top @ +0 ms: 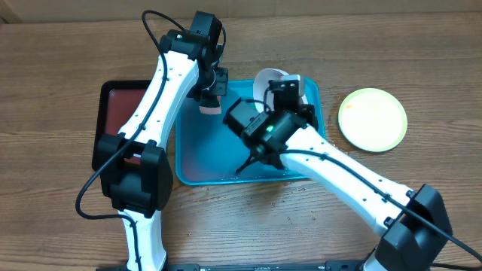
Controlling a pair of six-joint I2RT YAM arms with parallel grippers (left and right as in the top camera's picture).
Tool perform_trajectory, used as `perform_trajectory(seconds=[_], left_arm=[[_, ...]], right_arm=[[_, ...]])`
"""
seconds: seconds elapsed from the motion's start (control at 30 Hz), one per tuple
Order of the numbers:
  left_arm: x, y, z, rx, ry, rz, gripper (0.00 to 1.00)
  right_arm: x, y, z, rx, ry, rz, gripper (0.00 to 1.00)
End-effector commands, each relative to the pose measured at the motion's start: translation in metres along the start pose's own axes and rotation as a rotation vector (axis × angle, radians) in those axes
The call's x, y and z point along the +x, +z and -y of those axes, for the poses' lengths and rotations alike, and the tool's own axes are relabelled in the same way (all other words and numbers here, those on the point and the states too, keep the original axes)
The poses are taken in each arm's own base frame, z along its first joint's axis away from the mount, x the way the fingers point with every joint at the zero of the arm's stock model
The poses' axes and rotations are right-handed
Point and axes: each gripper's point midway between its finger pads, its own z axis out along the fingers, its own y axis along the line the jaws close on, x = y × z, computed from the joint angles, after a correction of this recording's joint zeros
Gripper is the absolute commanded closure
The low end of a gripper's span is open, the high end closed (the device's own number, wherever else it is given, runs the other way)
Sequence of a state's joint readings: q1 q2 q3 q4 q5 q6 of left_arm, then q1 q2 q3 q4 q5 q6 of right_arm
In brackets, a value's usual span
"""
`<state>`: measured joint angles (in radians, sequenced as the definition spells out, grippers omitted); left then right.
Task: Clean dirty plates on tray and stack at the side
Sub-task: 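Tilt and lift the white plate off the tray with the right gripper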
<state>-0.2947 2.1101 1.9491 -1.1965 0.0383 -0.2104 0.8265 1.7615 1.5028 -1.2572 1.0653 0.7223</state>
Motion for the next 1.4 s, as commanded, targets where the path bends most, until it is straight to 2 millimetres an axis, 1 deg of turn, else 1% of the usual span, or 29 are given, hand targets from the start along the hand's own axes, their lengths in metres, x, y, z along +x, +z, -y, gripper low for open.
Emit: perform_trajectory(seconds=[0.0,0.13,0.3,0.63,0.73,0.8,0.87,0.97,1.07,1.13,1.17,1.2,1.27,1.33,1.37], left_arm=[[0.001,-0.001,0.006,0.018,-0.015,0.000,0.96],[0.001,-0.001,0.006,0.017,-0.015,-0.001,0.96],[0.001,-0.001,0.006,0.017,-0.015,0.000,0.96],[0.001,-0.001,0.006,0.017,-0.015,0.000,0.96],[0.001,-0.001,0.006,0.017,-0.015,0.000,0.96],[0.001,-0.001,0.006,0.017,-0.015,0.000,0.96],[0.001,-0.001,0.006,0.017,-0.015,-0.001,0.96],[0.001,-0.001,0.006,0.017,-0.015,0.000,0.96],[0.001,-0.001,0.006,0.017,-0.016,0.000,0.96],[0.002,-0.001,0.006,0.017,-0.016,-0.001,0.96],[0.002,-0.001,0.006,0.017,-0.015,-0.003,0.96],[0.002,-0.001,0.006,0.016,-0.015,-0.004,0.96],[0.003,-0.001,0.006,0.016,-0.023,-0.006,0.96],[0.002,-0.001,0.006,0.016,-0.023,-0.004,0.96],[0.002,-0.001,0.006,0.016,-0.023,-0.004,0.96]], right_arm=[[-0.039,-0.027,0.027,0.100,0.062,0.202,0.96],[-0.052,-0.043,0.035,0.167,0.054,0.313,0.96],[-0.062,-0.055,0.042,0.218,0.053,0.390,0.96],[-0.063,-0.056,0.043,0.227,0.055,0.400,0.96],[-0.060,-0.053,0.039,0.200,0.064,0.376,0.96],[-0.054,-0.046,0.033,0.155,0.097,0.327,0.96],[-0.043,-0.033,0.026,0.097,0.145,0.242,0.96],[-0.019,-0.004,0.013,-0.008,0.243,0.040,0.96],[0.006,0.024,-0.002,-0.123,0.295,-0.182,0.96],[0.024,0.038,-0.015,-0.242,0.267,-0.337,0.96],[0.028,0.042,-0.021,-0.307,0.249,-0.392,0.96],[0.032,0.045,-0.028,-0.399,0.236,-0.456,0.96],[0.032,0.051,-0.035,-0.551,0.258,-0.543,0.96],[0.028,0.057,-0.036,-0.697,0.303,-0.601,0.96],[0.025,0.061,-0.034,-0.742,0.331,-0.622,0.96]])
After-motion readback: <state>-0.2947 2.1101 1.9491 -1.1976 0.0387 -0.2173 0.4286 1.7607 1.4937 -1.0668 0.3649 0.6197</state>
